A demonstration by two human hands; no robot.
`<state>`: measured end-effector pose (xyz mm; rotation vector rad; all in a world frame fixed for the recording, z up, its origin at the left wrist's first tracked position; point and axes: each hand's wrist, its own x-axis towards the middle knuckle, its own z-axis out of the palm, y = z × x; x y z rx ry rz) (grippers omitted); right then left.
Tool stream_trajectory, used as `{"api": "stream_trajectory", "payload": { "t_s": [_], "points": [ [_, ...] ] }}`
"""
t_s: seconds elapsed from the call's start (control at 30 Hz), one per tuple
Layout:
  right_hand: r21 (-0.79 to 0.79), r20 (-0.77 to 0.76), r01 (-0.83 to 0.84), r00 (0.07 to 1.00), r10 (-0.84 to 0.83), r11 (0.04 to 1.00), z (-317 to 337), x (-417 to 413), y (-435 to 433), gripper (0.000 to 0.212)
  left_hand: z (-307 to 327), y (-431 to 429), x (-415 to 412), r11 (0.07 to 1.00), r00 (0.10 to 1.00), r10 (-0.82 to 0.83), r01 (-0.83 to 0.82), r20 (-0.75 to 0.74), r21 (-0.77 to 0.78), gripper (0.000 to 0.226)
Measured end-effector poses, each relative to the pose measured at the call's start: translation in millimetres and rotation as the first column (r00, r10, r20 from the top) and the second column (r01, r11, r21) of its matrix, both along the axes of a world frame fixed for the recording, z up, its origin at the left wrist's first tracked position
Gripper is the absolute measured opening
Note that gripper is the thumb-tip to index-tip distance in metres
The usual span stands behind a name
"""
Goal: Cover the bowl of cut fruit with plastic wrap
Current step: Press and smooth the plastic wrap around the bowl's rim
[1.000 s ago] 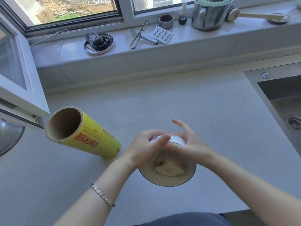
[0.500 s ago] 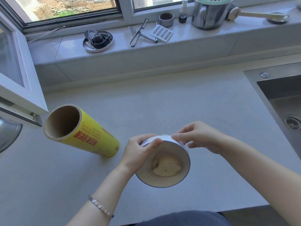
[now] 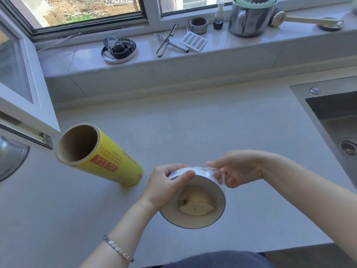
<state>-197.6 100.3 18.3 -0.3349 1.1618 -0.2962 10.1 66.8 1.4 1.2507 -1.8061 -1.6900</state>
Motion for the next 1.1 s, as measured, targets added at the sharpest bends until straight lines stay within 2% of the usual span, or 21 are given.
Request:
{"api": "stream_trajectory", "payload": {
  "t_s": [0.07, 0.13, 0.23, 0.3, 0.37, 0.43, 0.6, 0.77, 0.83, 0.93, 1.0, 1.1],
  "points": [
    [0.038, -0.002, -0.06, 0.998, 0.06, 0.997, 1.8, -0.6, -2.9, 0.027, 0.3, 1.2, -0.1, 1.0, 1.0, -0.018, 0.018, 0.002, -0.001, 0.02],
    [0.009, -0.037, -0.067, 0.997, 0.067, 0.998, 1.0, 0.7, -4.1, 0.019, 0.2, 1.6, 0.4, 1.0, 1.0, -0.022, 0.022, -0.001, -0.004, 0.021],
    [-0.127, -0.181, 0.1, 0.976, -0.122, 0.987, -2.6, 7.8, -1.6, 0.02, 0.1, 1.5, 2.9, 1.0, 1.0, -0.013, 0.013, -0.022, -0.001, 0.021],
    [-0.22, -0.266, 0.229, 0.921, -0.285, 0.948, -6.9, 16.4, 2.5, 0.021, 1.7, 2.3, 3.5, 1.0, 0.999, -0.005, 0.005, -0.039, -0.009, 0.018],
    [-0.309, -0.364, 0.254, 0.859, -0.36, 0.917, -11.9, 24.8, 6.4, 0.023, 2.8, 4.1, 2.7, 1.0, 0.997, 0.019, -0.02, -0.071, -0.015, 0.017],
    [-0.368, -0.425, 0.198, 0.833, -0.354, 0.908, -14.5, 32.0, 8.7, 0.027, 1.9, 5.3, 2.6, 0.998, 0.994, 0.043, -0.047, -0.099, -0.032, 0.02],
    [-0.461, -0.418, 0.143, 0.835, -0.357, 0.876, -10.8, 37.0, 11.9, 0.024, 4.6, 4.6, 1.7, 0.996, 0.988, 0.031, -0.044, -0.154, -0.082, 0.016],
    [-0.526, -0.302, 0.243, 0.842, -0.447, 0.815, -14.1, 40.6, 13.7, 0.012, 4.6, -0.7, 2.8, 0.995, 0.982, 0.059, -0.073, -0.177, -0.073, 0.02],
    [-0.607, -0.313, 0.156, 0.854, -0.415, 0.779, -14.1, 37.5, 12.5, 0.003, 3.5, -0.4, 3.7, 0.997, 0.984, 0.051, -0.061, -0.169, -0.055, 0.023],
    [-0.789, -0.365, -0.129, 0.885, -0.29, 0.601, -12.7, 27.2, 10.2, 0.027, 3.7, 3.0, 2.0, 0.999, 0.985, 0.019, -0.024, -0.17, -0.027, 0.022],
    [-0.83, -0.427, -0.276, 0.874, -0.234, 0.484, -10.7, 23.0, 9.3, 0.032, 3.5, 4.0, 0.7, 1.0, 0.985, 0.006, -0.008, -0.175, -0.01, 0.022],
    [-0.835, -0.478, -0.357, 0.847, -0.231, 0.419, -12.0, 20.0, 12.3, 0.023, 2.9, 2.6, 0.6, 1.0, 0.983, -0.014, 0.013, -0.183, -0.006, 0.026]
  ]
}}
